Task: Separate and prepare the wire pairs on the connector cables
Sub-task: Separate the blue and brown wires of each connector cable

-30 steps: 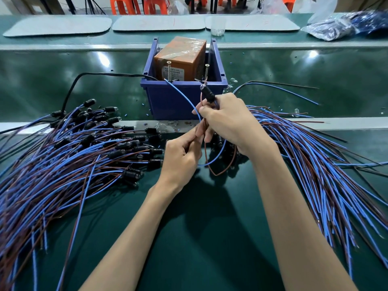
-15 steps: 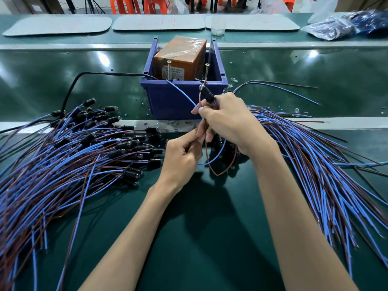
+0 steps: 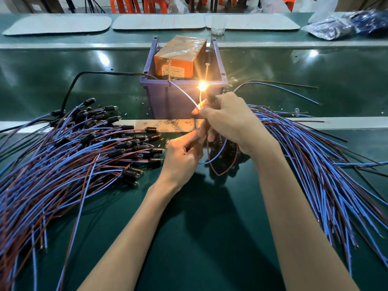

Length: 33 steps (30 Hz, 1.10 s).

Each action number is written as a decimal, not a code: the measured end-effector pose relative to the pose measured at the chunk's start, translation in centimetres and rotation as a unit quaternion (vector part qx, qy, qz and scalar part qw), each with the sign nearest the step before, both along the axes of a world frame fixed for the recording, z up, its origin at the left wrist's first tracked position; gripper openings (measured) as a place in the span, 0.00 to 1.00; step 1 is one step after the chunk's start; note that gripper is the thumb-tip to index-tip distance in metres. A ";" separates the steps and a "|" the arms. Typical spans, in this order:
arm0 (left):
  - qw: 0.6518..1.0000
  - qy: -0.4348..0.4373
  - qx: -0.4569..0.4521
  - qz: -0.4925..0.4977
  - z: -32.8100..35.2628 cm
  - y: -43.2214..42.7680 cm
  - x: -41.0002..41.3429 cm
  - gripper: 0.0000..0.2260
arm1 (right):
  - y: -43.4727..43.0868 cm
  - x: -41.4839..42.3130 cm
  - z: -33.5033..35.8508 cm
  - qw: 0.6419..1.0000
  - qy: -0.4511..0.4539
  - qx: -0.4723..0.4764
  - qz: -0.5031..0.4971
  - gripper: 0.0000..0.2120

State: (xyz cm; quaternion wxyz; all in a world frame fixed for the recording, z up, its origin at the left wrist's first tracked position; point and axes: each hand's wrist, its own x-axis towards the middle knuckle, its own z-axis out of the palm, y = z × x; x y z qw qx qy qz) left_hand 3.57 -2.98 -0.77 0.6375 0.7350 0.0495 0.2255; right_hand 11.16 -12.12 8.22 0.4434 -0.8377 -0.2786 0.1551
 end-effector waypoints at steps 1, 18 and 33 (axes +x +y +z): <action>1.000 0.002 0.001 0.000 0.0 0.0 0.0 0.13 | 0.0 0.0 0.0 1.000 0.000 0.000 0.001 0.12; 0.972 -0.013 -0.234 -0.027 1.5 1.3 -0.5 0.20 | -1.8 0.1 2.3 0.999 0.039 -0.027 -0.004 0.27; 0.987 -0.027 -0.155 -0.044 0.7 1.0 -0.8 0.12 | -6.7 3.2 2.3 0.948 -0.125 0.066 -0.285 0.11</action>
